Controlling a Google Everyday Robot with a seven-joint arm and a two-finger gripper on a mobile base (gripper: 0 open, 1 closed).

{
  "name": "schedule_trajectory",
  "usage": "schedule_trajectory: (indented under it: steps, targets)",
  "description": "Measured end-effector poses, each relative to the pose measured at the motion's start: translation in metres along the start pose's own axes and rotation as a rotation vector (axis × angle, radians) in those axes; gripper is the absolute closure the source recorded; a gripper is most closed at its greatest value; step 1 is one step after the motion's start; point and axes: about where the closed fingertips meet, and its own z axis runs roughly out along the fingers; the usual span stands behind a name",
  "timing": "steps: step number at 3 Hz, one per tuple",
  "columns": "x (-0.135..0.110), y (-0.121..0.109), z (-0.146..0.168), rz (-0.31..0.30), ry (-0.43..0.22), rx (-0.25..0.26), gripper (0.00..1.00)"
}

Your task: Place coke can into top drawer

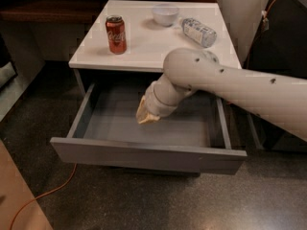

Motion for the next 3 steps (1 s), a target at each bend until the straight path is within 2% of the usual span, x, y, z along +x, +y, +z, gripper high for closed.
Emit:
schedule_trajectory:
  steps: [1, 2, 3]
  targets:
    - [-0.009, -0.05, -0.027, 0.003, -0.026, 0.072, 0.01]
    - [-0.02, -0.092, -0.049, 0.056, -0.121, 0.151, 0.0]
    - [-0.026, -0.124, -0.068, 0.133, -0.247, 0.202, 0.0]
